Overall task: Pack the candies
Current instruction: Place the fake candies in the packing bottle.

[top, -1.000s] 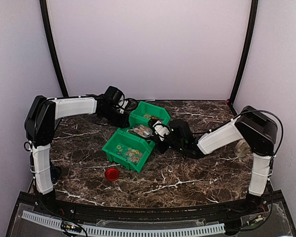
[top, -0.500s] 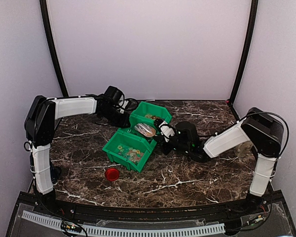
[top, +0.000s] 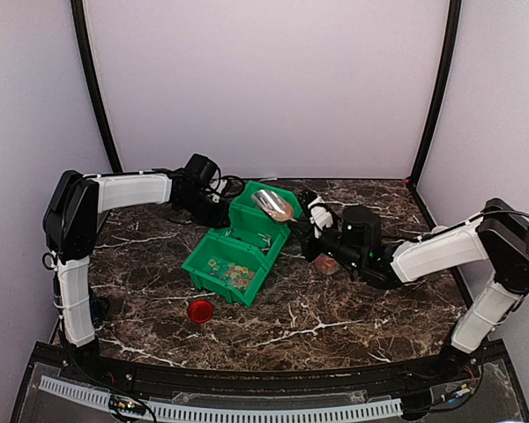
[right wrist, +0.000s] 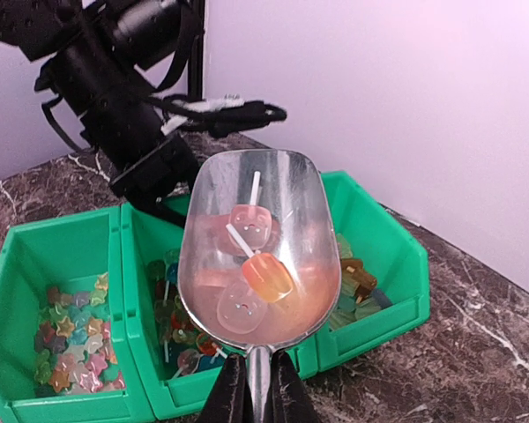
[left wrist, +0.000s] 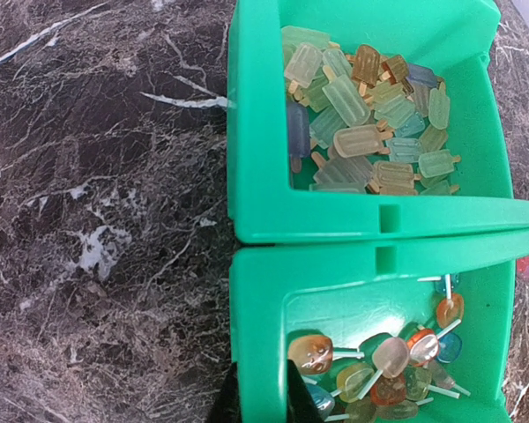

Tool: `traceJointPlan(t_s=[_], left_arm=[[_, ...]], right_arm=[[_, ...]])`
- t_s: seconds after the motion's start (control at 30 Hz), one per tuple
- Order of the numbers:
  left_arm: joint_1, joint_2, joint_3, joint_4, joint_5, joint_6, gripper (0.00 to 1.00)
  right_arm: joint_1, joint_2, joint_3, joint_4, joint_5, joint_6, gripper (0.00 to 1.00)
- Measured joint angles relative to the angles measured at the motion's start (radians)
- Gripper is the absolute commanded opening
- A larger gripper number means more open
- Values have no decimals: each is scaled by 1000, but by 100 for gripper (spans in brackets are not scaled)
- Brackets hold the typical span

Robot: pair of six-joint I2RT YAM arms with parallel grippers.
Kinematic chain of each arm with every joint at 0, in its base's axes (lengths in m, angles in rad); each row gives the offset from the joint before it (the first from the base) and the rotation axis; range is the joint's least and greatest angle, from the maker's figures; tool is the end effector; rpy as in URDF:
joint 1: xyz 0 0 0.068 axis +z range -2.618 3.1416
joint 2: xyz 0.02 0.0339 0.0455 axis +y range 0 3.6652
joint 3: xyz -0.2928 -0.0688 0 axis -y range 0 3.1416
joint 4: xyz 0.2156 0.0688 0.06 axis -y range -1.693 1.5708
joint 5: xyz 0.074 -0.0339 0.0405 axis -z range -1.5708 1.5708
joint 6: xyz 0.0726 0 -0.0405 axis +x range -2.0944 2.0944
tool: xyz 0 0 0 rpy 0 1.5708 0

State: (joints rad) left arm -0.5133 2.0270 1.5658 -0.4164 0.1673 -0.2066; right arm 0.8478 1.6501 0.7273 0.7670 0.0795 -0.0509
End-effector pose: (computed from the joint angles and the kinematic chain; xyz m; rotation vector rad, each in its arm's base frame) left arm 0.3963 -0.2373 0.2222 0.4570 2.4605 -0.5145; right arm 0.2463 0.2704 0.2470 -0.7078 1.6049 0.5174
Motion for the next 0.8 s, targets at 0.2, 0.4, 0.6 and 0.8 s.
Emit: traceJointPlan(t_s=[0.2,0.4,0.6,0.8], left_arm=[[0,0,-2,0,-15,1,0],[0,0,-2,-1,-31,6,0],[0,0,-2,-1,-37,13,0],[0,0,-2,-1,-37,13,0]], right_arm=[[-1,-121,2,-85,53,-9,0],[-12,-305,14,-324,128,-23,0],[-18,-443,105,-650,190,-14,0],[-18,-554,146,-909,250,23,0]])
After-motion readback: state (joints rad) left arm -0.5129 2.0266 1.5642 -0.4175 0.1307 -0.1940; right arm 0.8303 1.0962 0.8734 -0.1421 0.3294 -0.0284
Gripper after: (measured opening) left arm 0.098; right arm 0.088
